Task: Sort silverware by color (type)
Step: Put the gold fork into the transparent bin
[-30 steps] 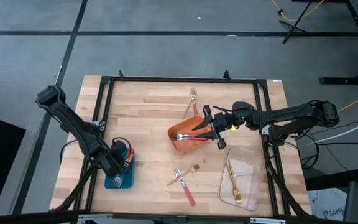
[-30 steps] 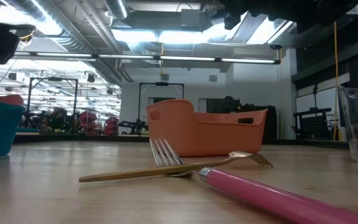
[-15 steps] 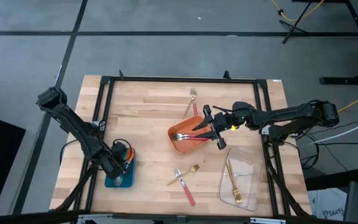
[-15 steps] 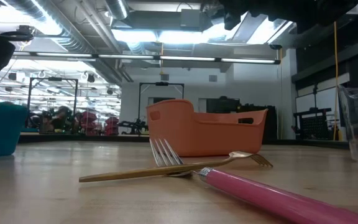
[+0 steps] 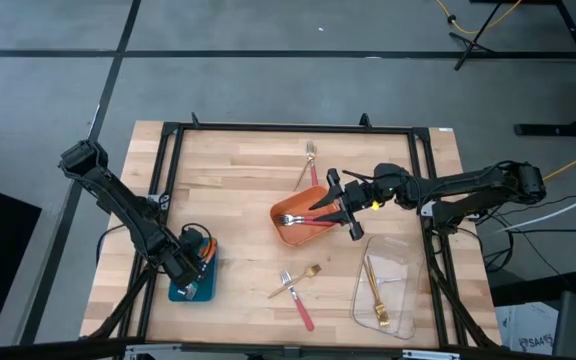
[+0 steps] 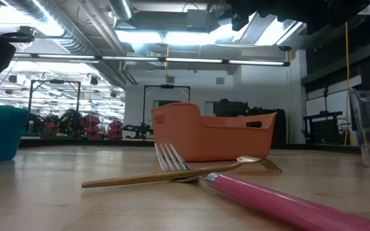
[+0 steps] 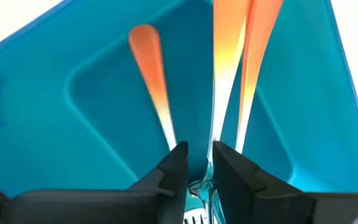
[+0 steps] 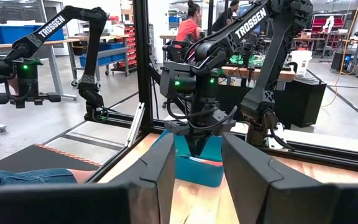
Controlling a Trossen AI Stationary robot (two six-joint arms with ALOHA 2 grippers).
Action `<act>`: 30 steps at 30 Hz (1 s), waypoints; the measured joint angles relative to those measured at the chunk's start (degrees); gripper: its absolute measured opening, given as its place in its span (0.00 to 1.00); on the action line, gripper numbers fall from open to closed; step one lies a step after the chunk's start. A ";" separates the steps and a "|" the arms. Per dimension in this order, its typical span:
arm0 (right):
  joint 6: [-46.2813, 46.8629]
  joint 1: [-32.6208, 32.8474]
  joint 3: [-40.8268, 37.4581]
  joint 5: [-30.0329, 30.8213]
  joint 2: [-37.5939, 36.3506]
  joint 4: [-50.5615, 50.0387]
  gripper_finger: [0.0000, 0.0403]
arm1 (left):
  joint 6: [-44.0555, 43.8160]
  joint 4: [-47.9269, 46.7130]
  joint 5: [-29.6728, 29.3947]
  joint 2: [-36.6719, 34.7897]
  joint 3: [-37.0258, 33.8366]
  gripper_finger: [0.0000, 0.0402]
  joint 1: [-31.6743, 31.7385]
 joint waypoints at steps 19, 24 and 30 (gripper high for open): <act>-7.80 8.22 0.12 7.88 0.00 -3.25 0.31 | 3.28 6.90 -2.47 -8.74 0.00 0.17 -0.03; -10.69 9.88 4.23 13.42 0.02 -20.06 0.31 | 10.06 14.50 -9.87 -10.69 0.00 0.17 -0.02; -12.20 12.04 12.07 20.52 1.34 -40.90 0.31 | 22.04 24.40 -18.43 -10.69 0.00 0.17 0.10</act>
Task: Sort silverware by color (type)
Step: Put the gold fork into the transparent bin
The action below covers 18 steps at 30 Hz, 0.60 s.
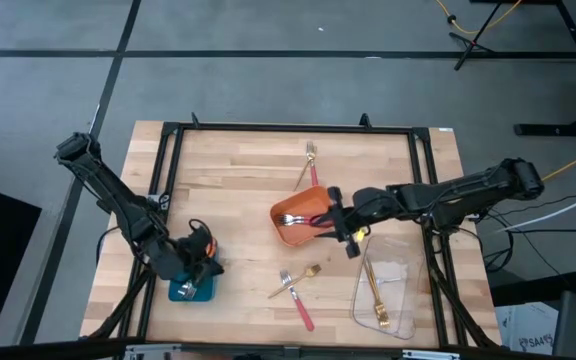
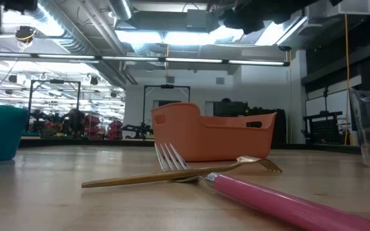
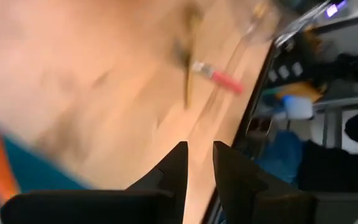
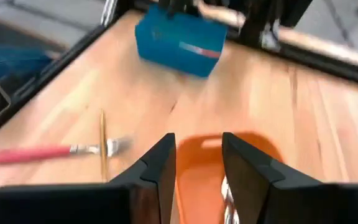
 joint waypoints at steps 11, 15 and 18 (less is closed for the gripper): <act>0.00 0.79 2.46 -0.48 0.81 -3.82 0.31 | 18.48 8.24 -14.90 0.00 0.00 0.17 4.03; 0.00 0.79 2.46 -0.48 0.81 -3.72 0.31 | 22.70 9.34 -16.29 0.00 0.00 0.17 6.05; 0.00 0.79 2.46 -0.48 0.81 -3.71 0.31 | 26.68 9.80 -17.22 0.02 0.00 0.17 7.59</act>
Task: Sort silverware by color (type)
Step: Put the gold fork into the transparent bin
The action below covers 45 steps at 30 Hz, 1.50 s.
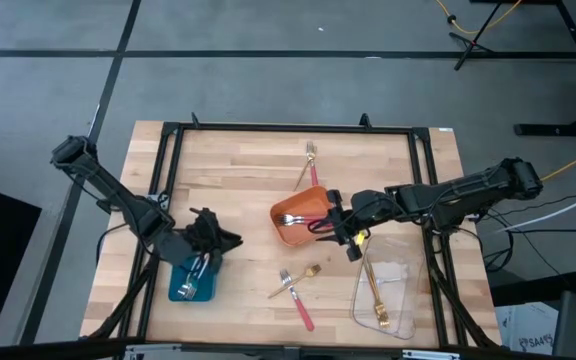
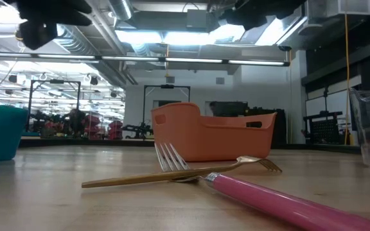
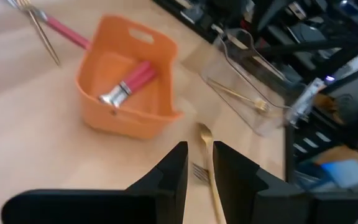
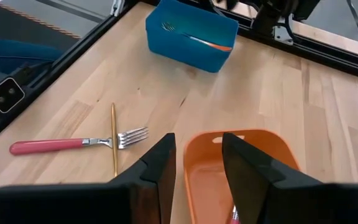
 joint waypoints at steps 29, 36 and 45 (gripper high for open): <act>13.73 17.94 4.78 15.54 8.25 1.08 0.31 | 11.88 0.51 -4.18 0.02 0.00 0.17 9.44; 13.75 17.74 16.59 13.57 18.57 -11.77 0.31 | 11.88 0.33 -3.59 0.04 0.00 0.17 9.44; 13.69 15.53 26.27 12.28 29.82 -22.49 0.31 | 11.90 -0.03 -3.59 0.04 0.00 0.17 9.42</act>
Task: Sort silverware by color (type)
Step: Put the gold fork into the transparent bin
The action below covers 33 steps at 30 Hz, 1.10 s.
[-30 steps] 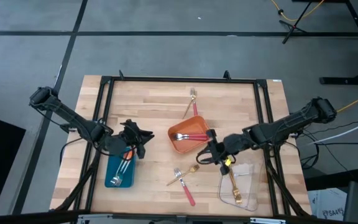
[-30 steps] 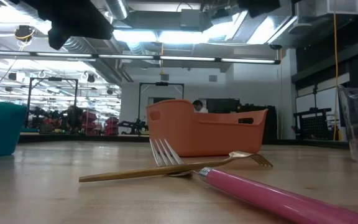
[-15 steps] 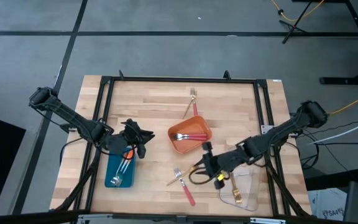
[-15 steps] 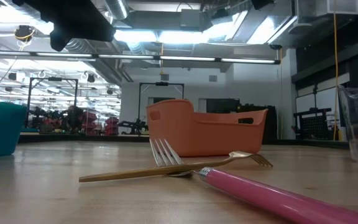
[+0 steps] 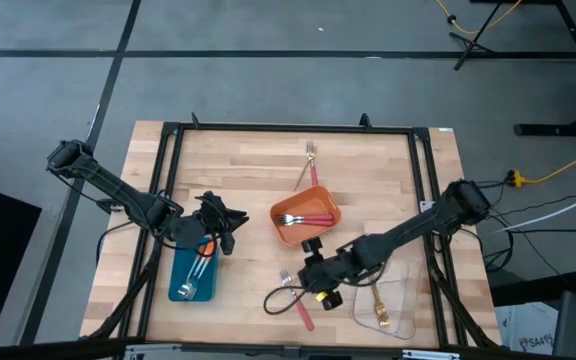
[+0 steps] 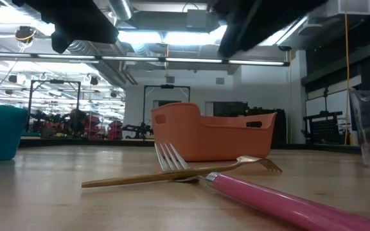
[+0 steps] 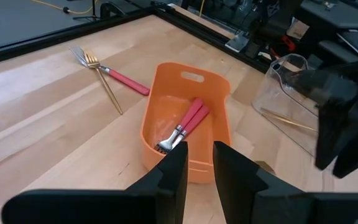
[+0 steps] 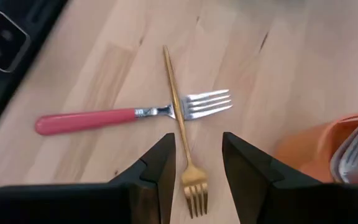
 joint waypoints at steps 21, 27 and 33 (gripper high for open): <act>-0.14 -2.94 -0.04 -5.43 8.89 0.82 0.31 | 0.01 -0.07 -0.01 0.00 0.00 0.17 -0.03; -0.16 -2.94 -0.04 -4.30 8.89 0.83 0.31 | 0.01 -0.11 -0.01 0.00 0.00 0.17 -0.03; -0.19 -2.94 -0.05 -4.81 10.99 2.30 0.31 | 0.01 -0.10 -0.01 0.00 0.00 0.17 -0.03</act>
